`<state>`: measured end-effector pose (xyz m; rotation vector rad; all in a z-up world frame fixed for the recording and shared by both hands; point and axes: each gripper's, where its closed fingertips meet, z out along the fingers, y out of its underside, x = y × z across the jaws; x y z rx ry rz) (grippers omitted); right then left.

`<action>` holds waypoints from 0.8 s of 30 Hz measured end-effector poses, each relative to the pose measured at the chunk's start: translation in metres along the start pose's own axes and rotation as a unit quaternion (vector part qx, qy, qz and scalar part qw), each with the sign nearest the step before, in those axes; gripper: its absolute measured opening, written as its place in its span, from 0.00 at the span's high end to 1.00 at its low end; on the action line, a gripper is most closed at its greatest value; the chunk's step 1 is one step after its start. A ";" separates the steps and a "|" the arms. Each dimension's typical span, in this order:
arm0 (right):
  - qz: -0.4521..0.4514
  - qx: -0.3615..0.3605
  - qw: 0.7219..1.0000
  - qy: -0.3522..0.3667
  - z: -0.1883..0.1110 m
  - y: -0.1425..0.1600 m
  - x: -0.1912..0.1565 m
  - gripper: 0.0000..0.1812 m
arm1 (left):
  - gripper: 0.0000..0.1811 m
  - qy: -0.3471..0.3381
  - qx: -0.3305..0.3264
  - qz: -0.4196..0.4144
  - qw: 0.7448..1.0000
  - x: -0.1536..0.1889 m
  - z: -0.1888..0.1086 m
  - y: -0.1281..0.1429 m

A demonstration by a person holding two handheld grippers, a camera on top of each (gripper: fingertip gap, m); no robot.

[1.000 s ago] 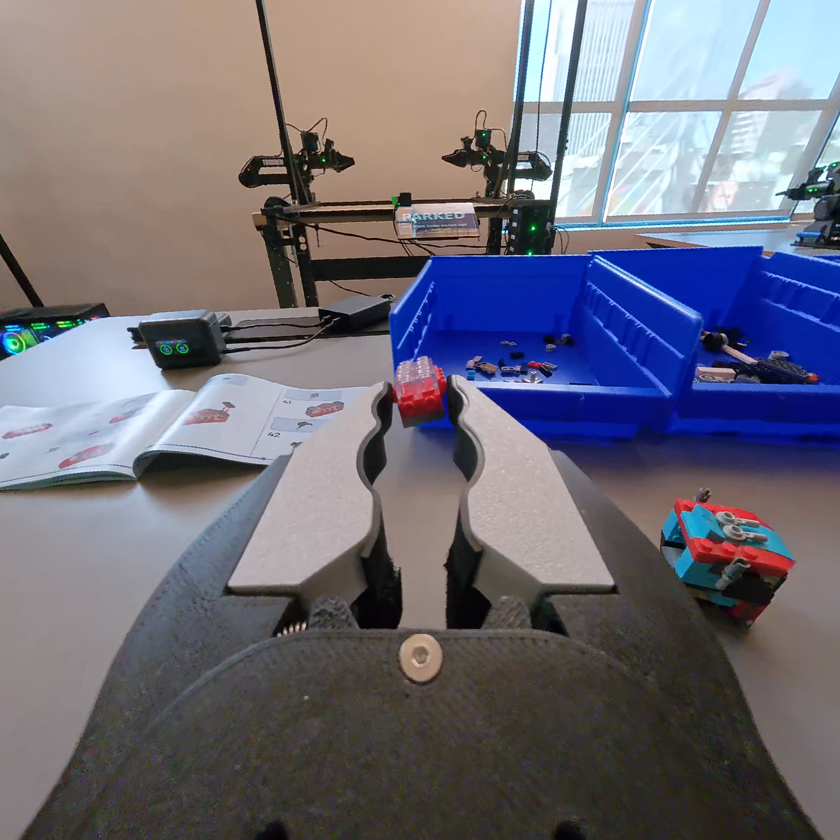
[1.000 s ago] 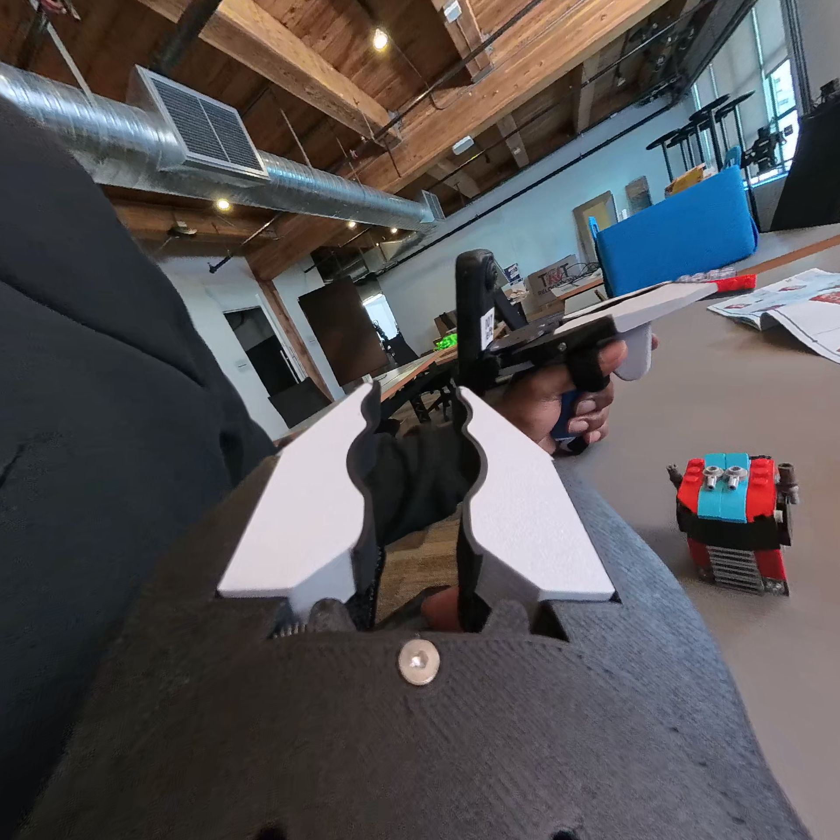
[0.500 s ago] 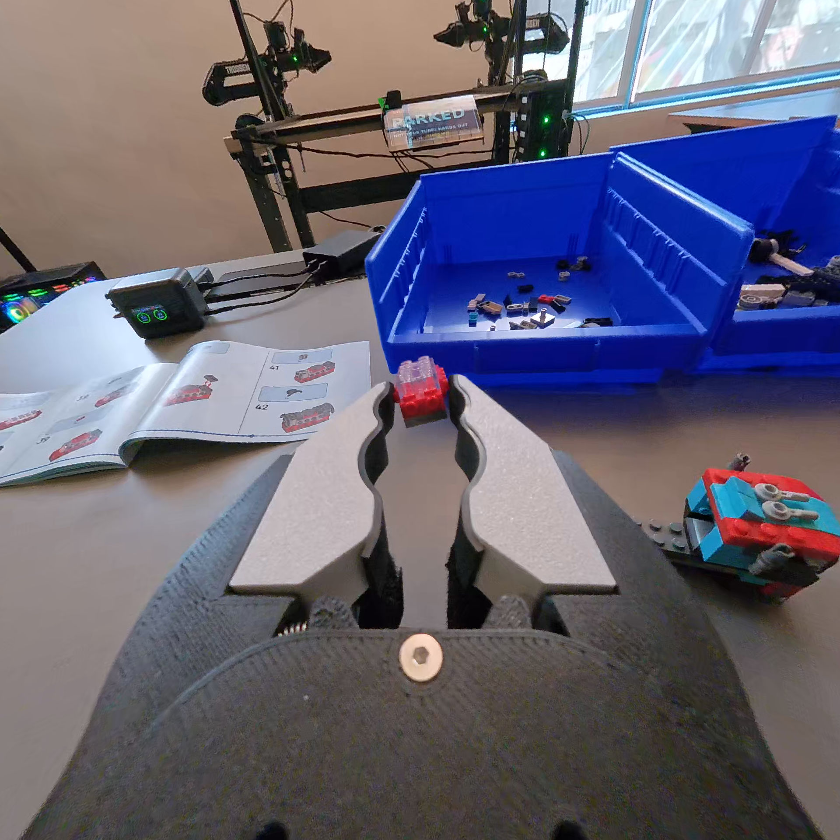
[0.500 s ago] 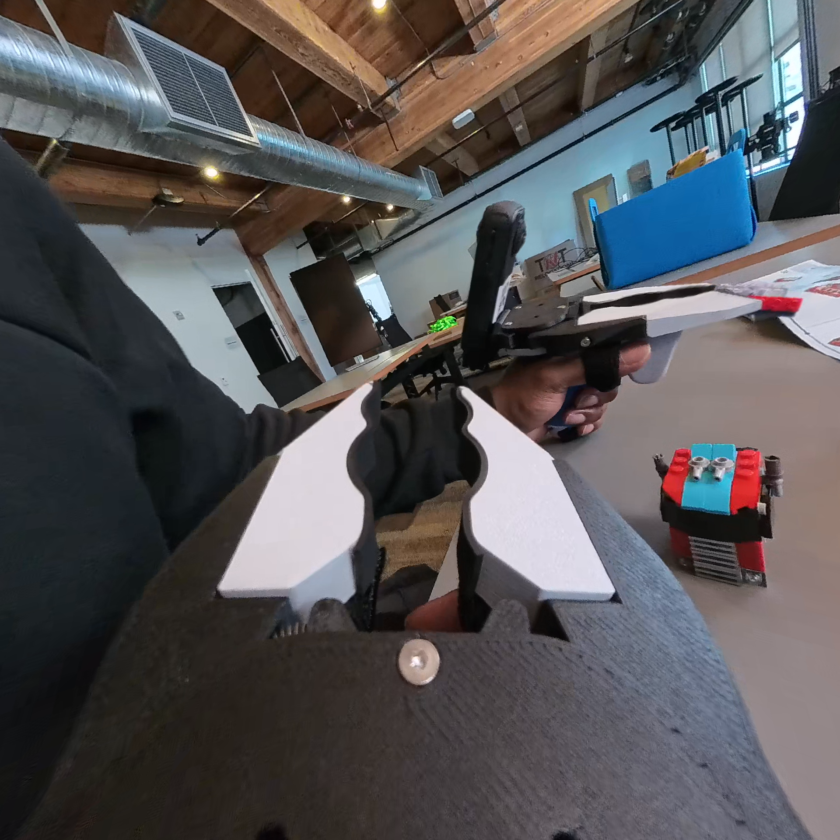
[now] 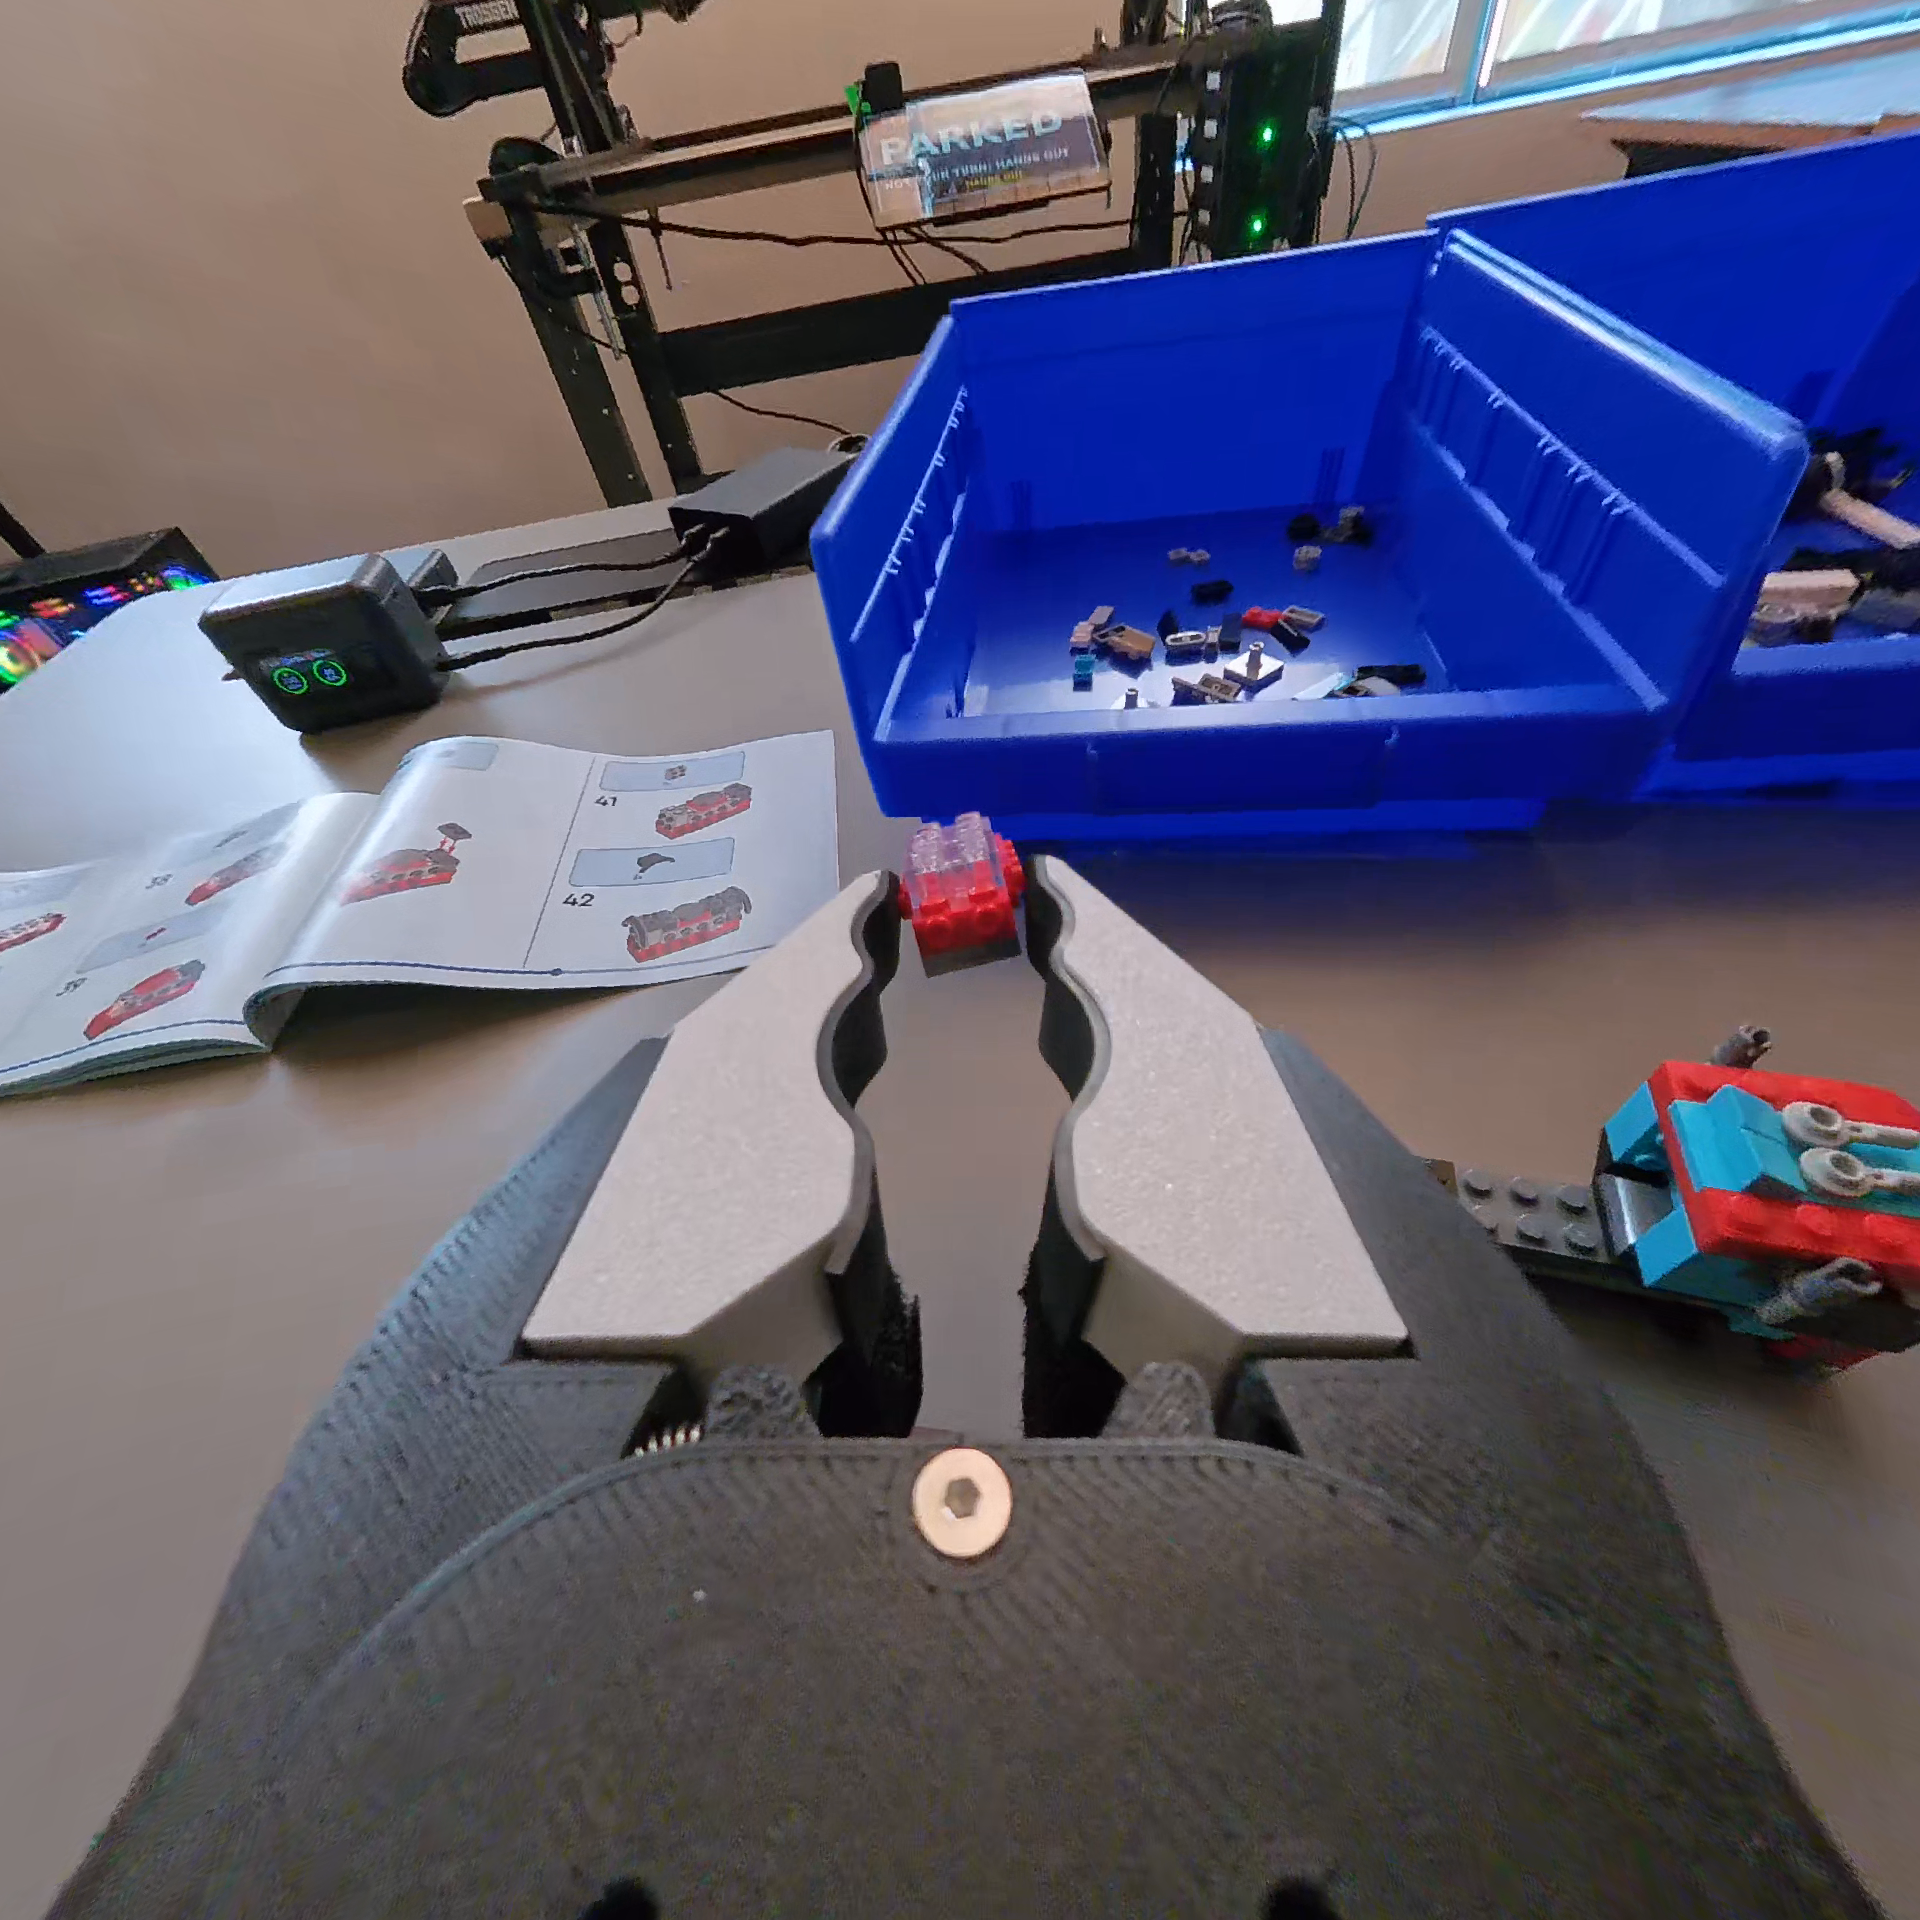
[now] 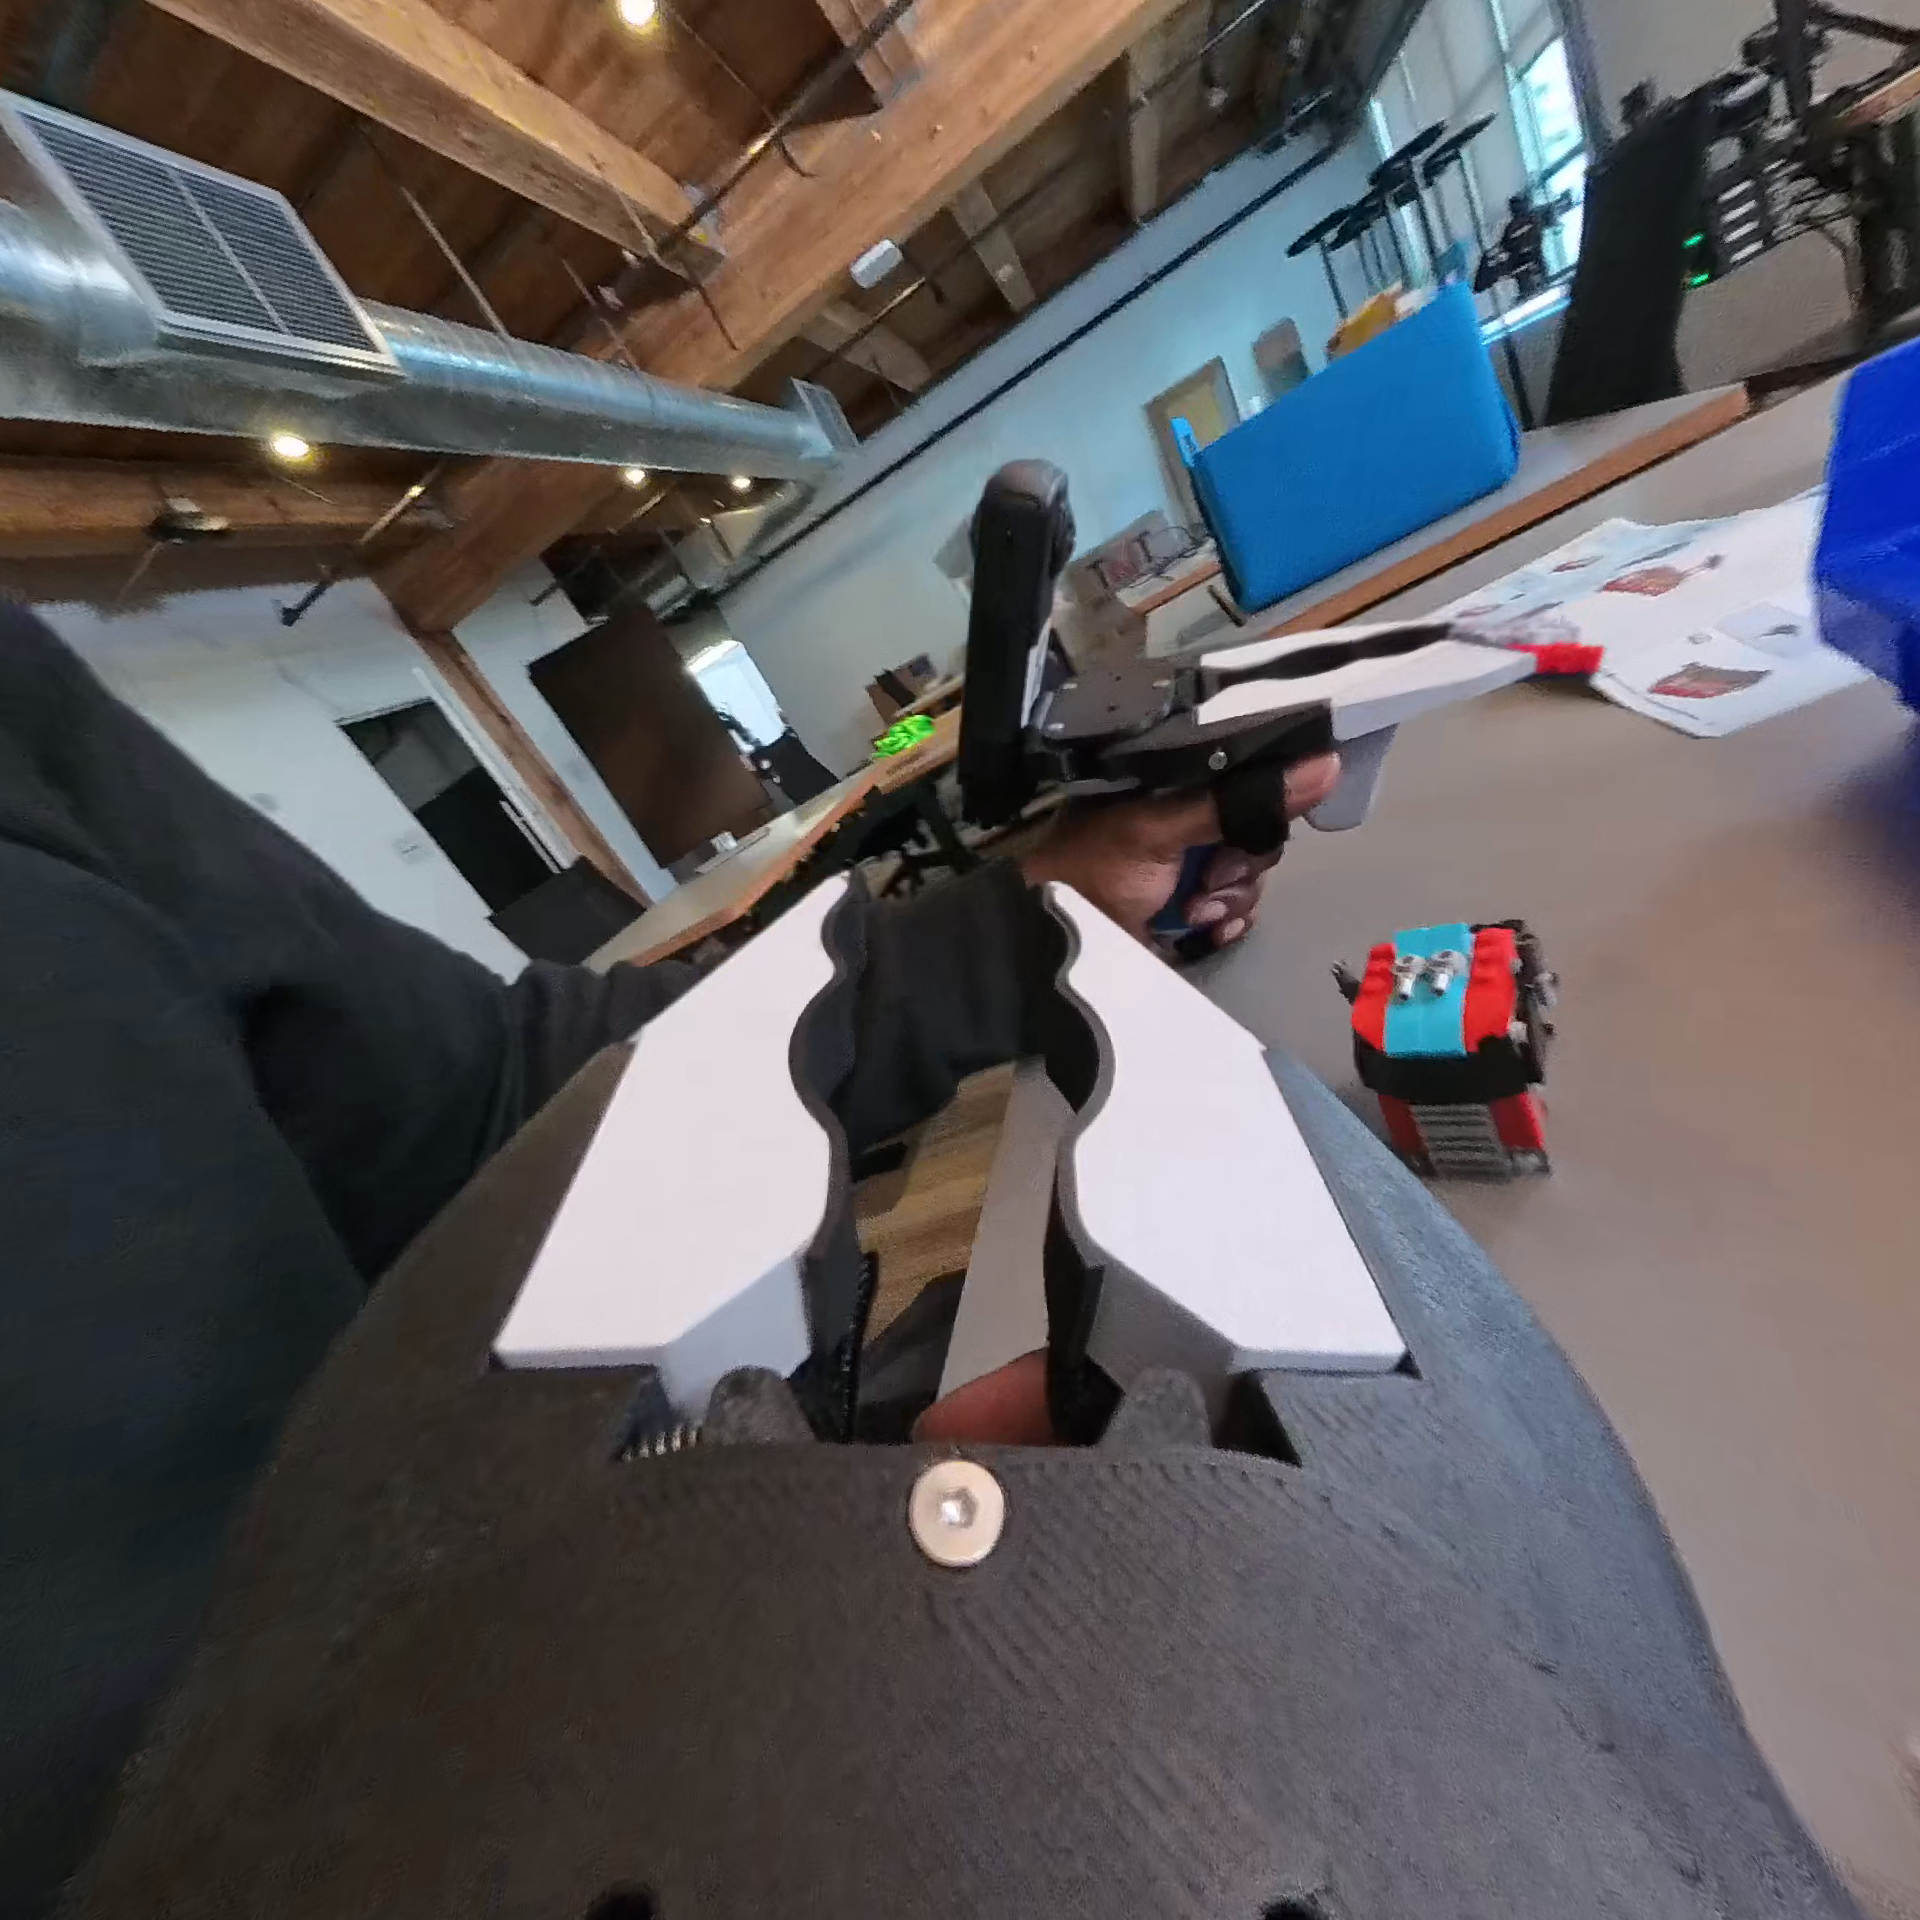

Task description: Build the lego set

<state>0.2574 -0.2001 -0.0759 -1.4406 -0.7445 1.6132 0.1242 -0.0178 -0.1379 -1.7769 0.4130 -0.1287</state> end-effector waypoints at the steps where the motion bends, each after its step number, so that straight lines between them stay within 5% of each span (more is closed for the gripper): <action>1: -0.007 0.001 1.000 0.013 -0.010 -0.004 -0.004 0.82 | 0.87 0.003 -0.002 0.004 1.000 0.002 0.001 0.000; 5: -0.040 0.024 0.993 0.105 -0.071 -0.014 -0.017 0.82 | 0.87 0.026 -0.002 0.002 1.000 0.007 0.002 0.000; 9: -0.065 0.067 0.964 0.248 -0.163 -0.018 -0.026 0.81 | 0.87 0.042 0.004 -0.009 0.999 0.008 0.001 -0.002; 16: -0.182 -0.002 0.810 0.558 -0.364 0.012 -0.050 0.75 | 0.87 0.055 0.033 -0.028 0.998 0.007 -0.006 -0.009; 19: -0.209 0.007 0.793 0.573 -0.390 0.010 -0.063 0.72 | 0.87 0.057 0.045 -0.045 0.996 0.003 -0.008 -0.011; 24: -0.213 -0.038 0.807 0.549 -0.379 0.022 -0.046 0.66 | 0.87 0.066 0.055 -0.059 0.995 0.002 -0.012 -0.014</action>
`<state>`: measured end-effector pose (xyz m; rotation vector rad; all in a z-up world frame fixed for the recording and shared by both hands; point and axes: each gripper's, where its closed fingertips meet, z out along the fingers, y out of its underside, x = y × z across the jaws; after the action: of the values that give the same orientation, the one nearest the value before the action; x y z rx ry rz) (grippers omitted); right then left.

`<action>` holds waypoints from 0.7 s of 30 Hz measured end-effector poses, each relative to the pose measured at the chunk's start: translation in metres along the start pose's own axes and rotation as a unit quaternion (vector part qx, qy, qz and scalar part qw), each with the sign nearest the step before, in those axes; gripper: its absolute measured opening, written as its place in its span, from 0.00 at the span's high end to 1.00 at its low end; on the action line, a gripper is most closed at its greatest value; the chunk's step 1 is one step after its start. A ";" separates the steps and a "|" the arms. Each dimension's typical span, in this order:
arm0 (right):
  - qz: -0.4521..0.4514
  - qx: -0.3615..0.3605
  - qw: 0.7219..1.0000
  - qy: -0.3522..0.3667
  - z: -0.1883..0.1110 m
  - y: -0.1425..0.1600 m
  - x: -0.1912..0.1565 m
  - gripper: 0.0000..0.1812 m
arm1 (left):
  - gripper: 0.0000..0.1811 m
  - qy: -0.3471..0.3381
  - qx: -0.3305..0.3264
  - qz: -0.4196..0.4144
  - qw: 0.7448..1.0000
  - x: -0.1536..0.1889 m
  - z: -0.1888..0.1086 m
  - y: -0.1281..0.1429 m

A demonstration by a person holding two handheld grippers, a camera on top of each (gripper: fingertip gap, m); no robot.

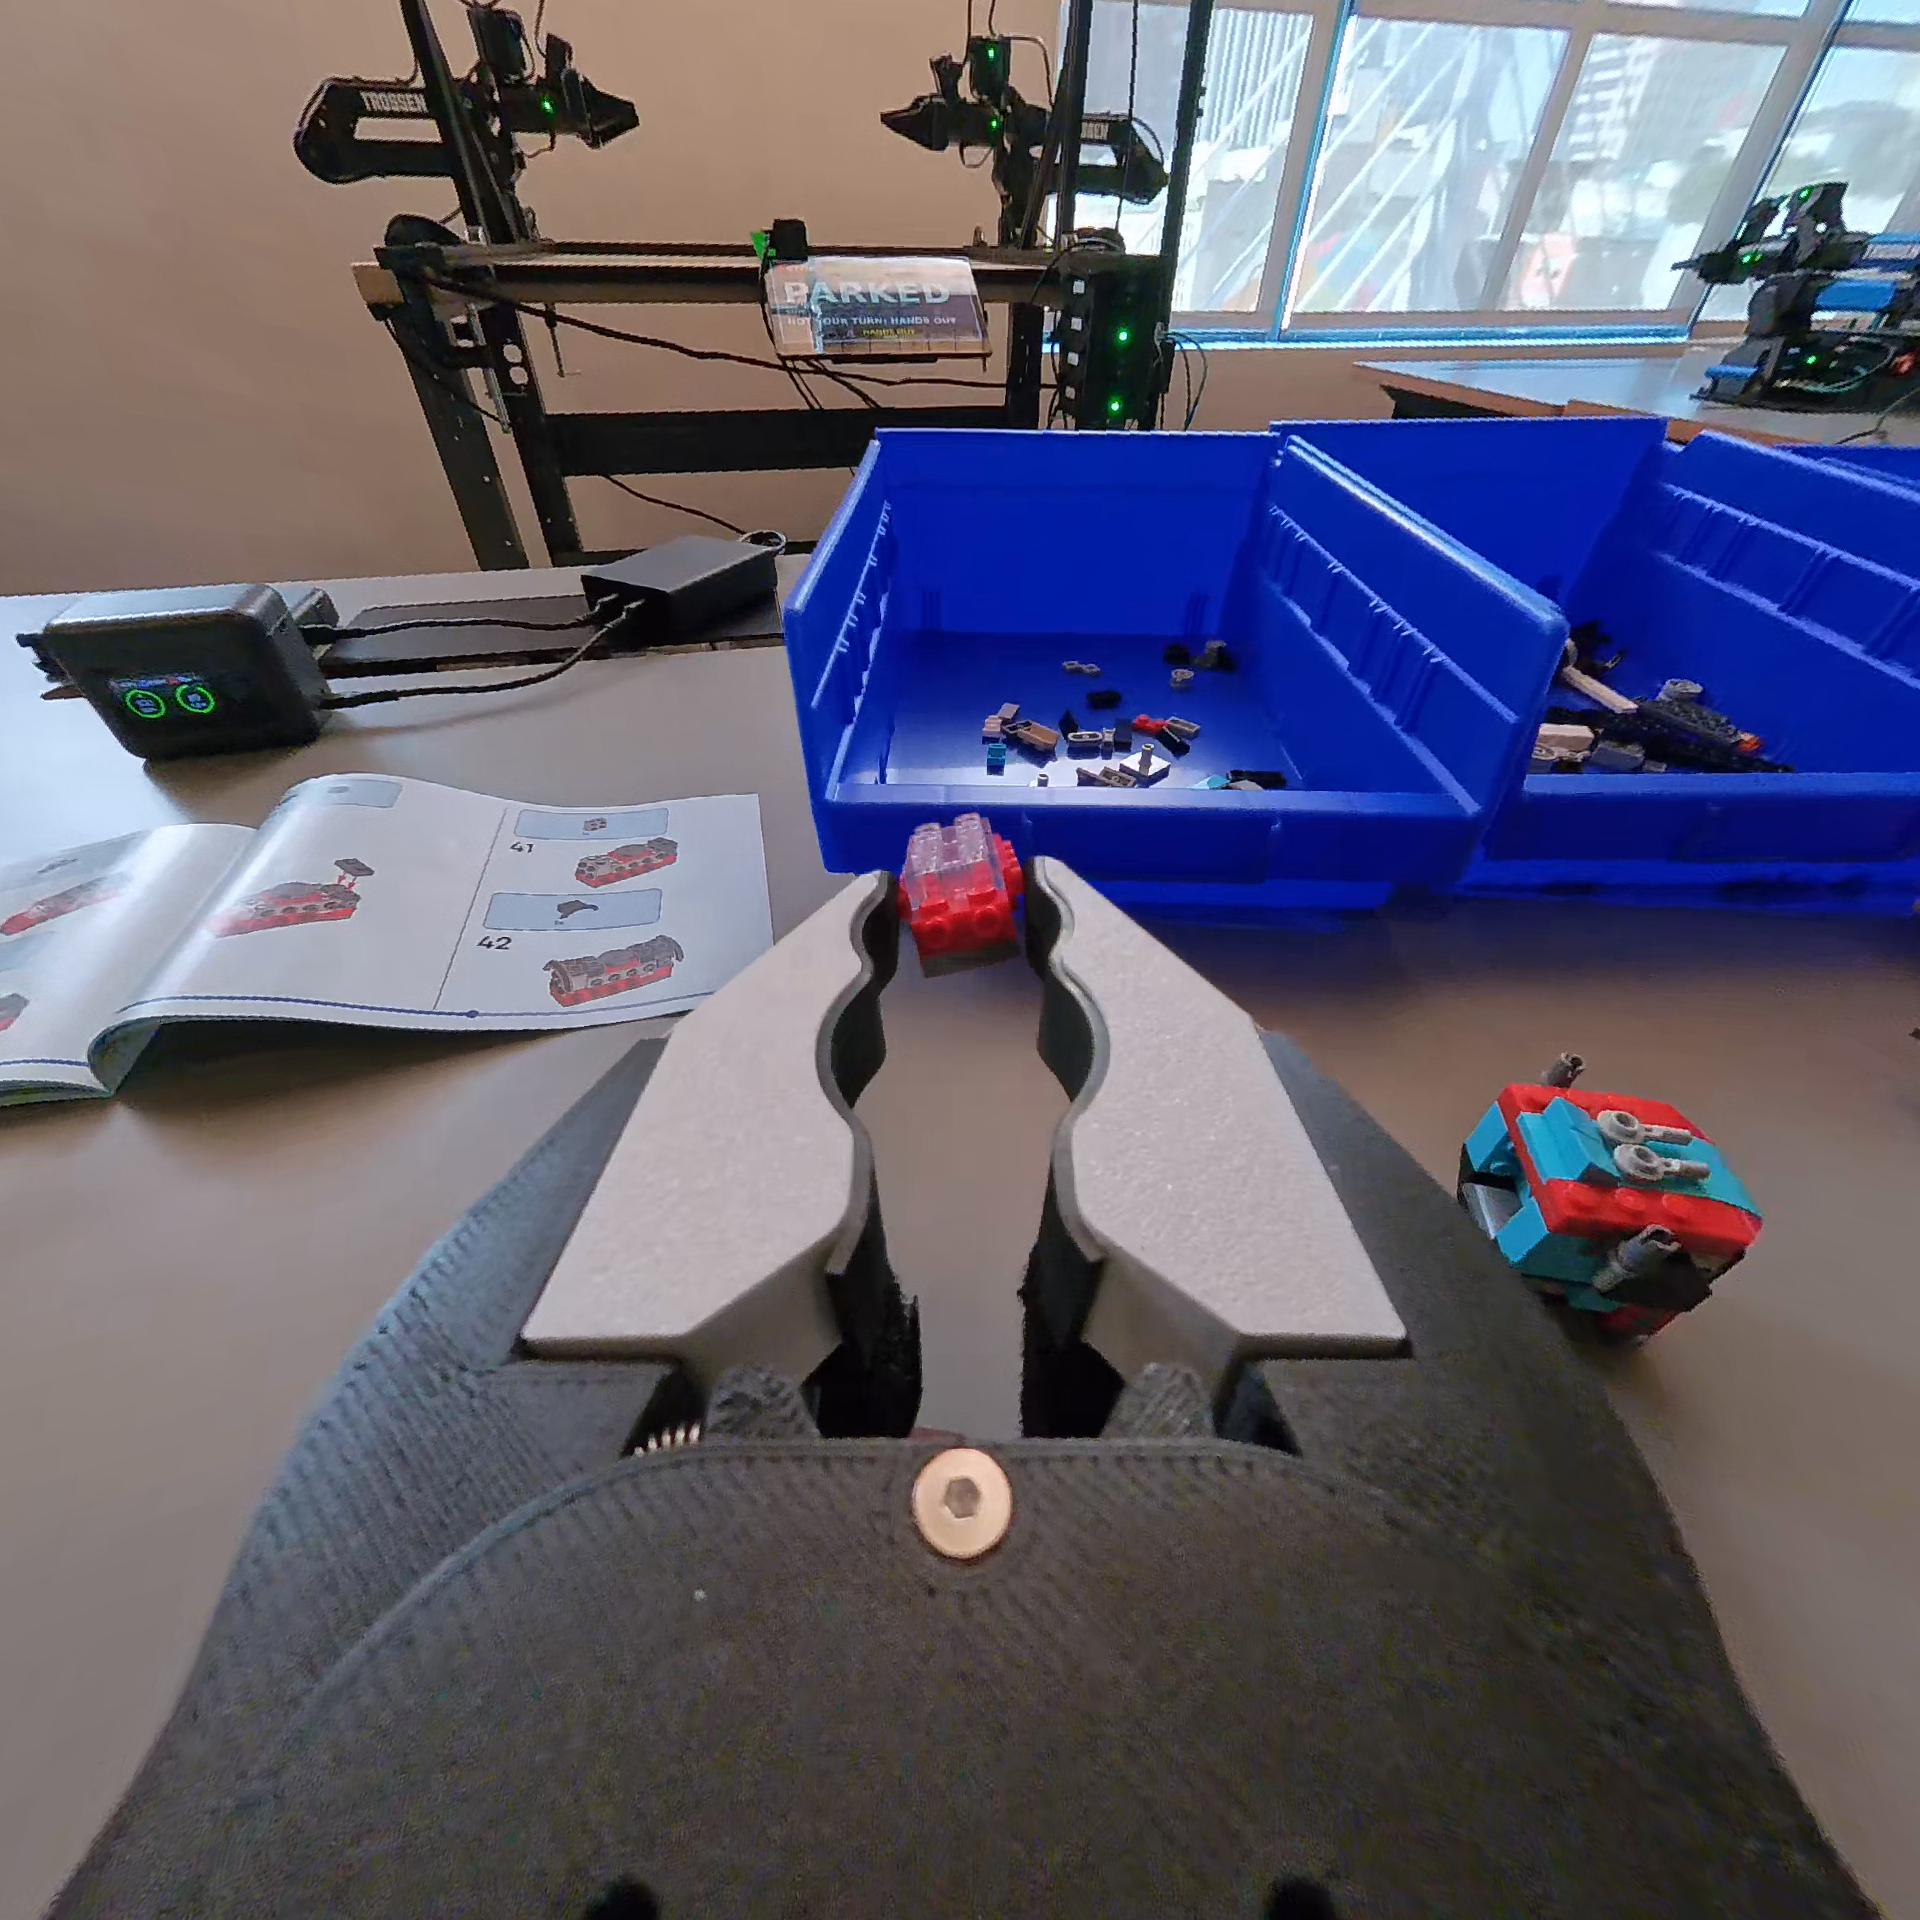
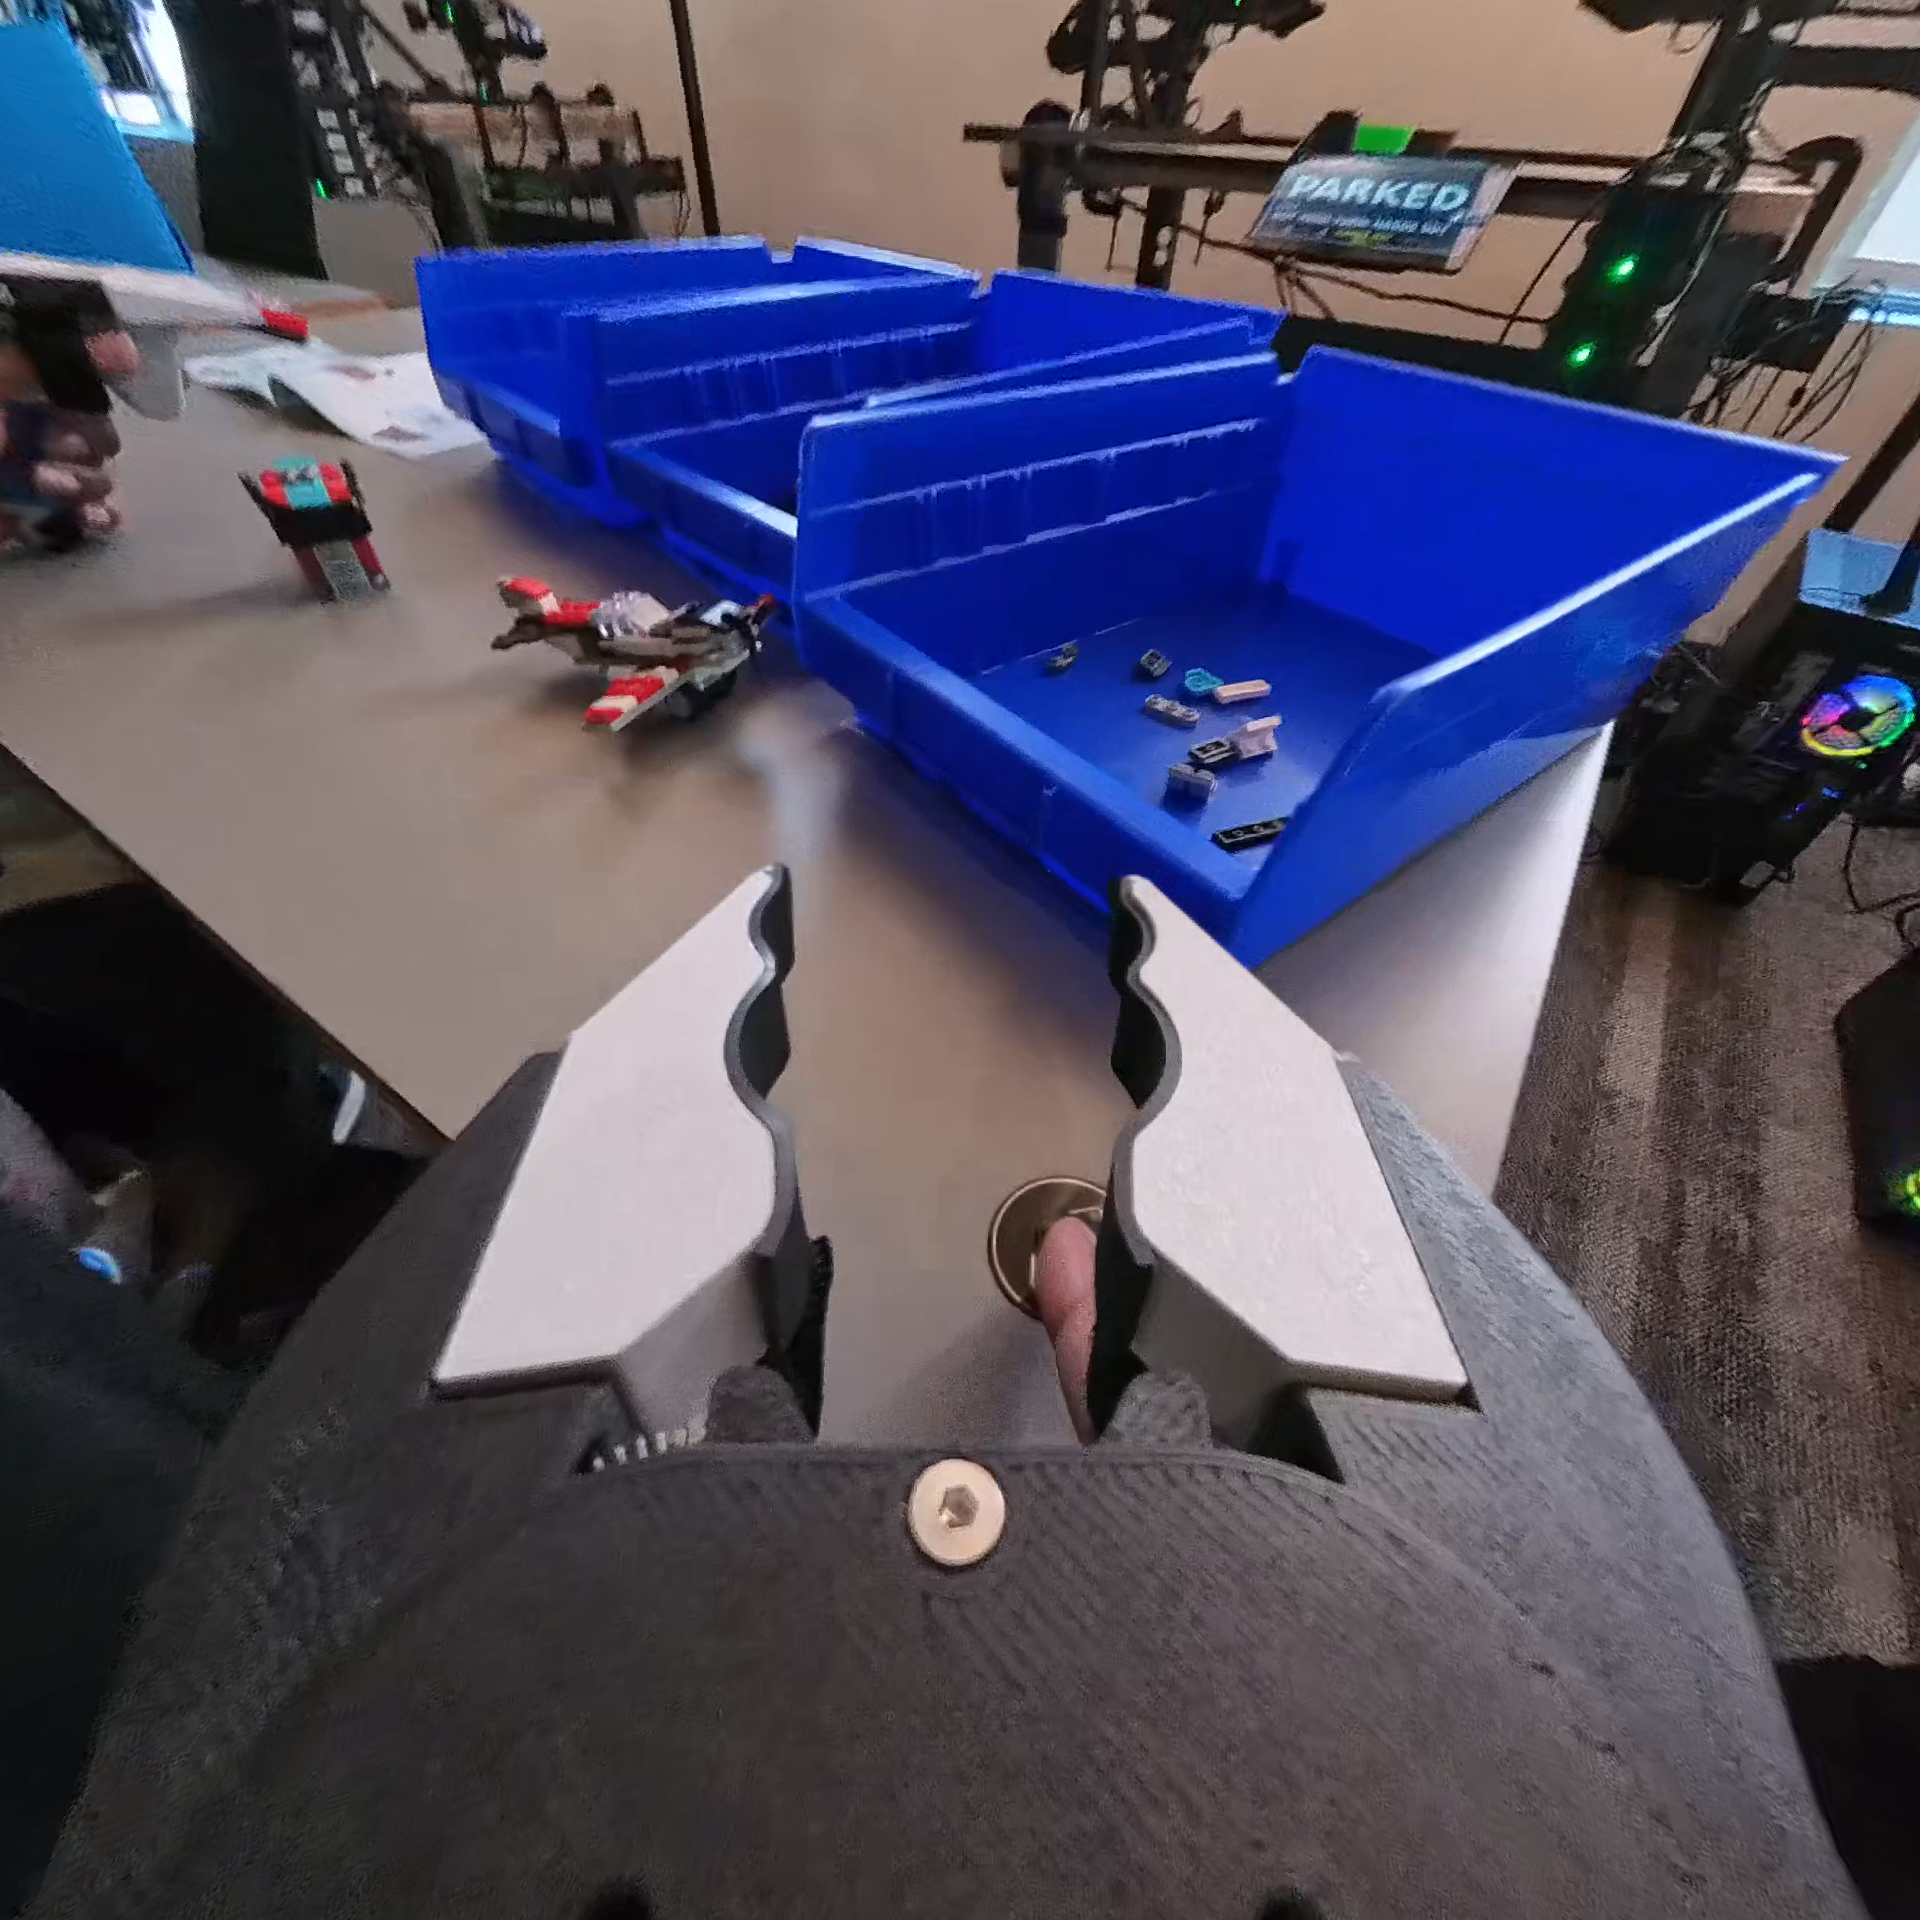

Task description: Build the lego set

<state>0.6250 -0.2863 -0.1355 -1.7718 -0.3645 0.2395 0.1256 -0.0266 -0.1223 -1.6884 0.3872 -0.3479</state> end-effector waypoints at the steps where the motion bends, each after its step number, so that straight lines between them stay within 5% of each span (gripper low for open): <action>1: -0.007 -0.014 1.000 -0.002 0.005 0.004 0.000 0.65 | 0.87 0.001 0.000 -0.001 1.000 0.000 -0.001 0.000; 11: 0.021 -0.139 0.990 -0.024 0.025 0.036 -0.005 0.57 | 0.87 -0.001 0.005 -0.006 1.000 -0.001 -0.004 -0.001; 21: -0.089 -0.273 0.956 -0.060 0.033 0.059 -0.023 0.51 | 0.87 0.000 0.013 -0.016 1.000 -0.003 -0.006 -0.003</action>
<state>0.5990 -0.2769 -0.2016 -2.2547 -0.7289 0.1217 0.1206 -0.0306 -0.1187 -1.6699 0.3542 -0.3741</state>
